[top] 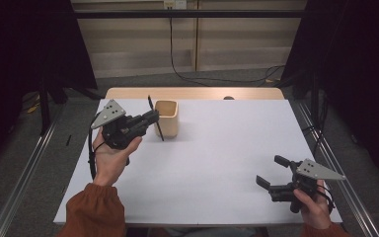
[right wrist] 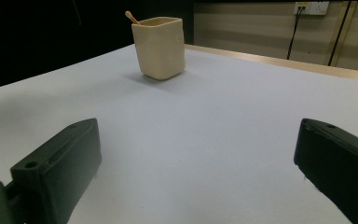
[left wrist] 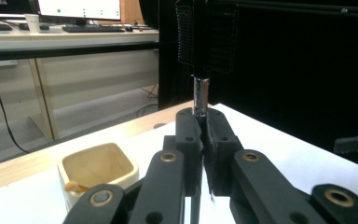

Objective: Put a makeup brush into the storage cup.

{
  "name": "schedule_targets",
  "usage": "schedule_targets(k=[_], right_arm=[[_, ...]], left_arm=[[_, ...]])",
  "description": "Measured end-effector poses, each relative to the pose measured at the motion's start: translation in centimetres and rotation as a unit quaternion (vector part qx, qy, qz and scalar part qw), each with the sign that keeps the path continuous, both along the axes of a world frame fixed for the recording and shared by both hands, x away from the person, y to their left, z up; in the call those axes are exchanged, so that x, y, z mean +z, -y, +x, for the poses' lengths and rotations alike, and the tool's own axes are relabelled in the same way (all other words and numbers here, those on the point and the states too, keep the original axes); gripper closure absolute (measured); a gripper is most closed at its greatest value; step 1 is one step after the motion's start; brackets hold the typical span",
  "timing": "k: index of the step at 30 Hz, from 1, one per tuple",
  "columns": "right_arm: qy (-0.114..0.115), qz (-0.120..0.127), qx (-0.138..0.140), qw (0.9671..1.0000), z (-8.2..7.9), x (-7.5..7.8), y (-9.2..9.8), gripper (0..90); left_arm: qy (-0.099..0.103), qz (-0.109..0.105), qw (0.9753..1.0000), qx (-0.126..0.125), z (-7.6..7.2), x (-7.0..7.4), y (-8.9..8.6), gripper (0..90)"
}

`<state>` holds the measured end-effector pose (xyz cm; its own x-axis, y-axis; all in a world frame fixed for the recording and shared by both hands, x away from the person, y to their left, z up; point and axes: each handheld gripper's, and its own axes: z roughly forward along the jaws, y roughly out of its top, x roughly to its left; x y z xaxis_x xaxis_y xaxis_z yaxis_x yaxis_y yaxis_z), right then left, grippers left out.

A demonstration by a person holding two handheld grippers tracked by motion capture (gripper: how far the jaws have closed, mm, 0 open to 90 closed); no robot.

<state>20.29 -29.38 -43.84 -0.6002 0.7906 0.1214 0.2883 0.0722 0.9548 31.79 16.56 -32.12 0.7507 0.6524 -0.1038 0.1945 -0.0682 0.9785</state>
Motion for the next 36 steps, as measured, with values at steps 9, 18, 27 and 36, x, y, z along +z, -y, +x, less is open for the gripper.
schedule_targets(k=[9,18,27,36], right_arm=[[0.003,-0.002,-0.011,0.9999,-0.1,0.0,-0.3,0.0],[0.000,0.000,-0.016,0.9999,0.0,-0.3,-0.6,0.2],[0.005,0.009,-0.018,0.9998,0.0,-0.1,-0.5,0.3],[0.000,0.014,-0.015,0.9998,0.0,-0.2,-0.5,0.5]], left_arm=[[0.001,0.003,0.9999,0.017,1.5,0.3,0.0,85.8],[0.003,-0.004,0.9997,0.025,3.1,1.1,0.2,85.8],[0.008,0.009,0.9990,0.043,5.1,2.0,0.9,85.7],[-0.005,0.013,0.9992,0.038,7.4,1.6,1.9,85.7]])
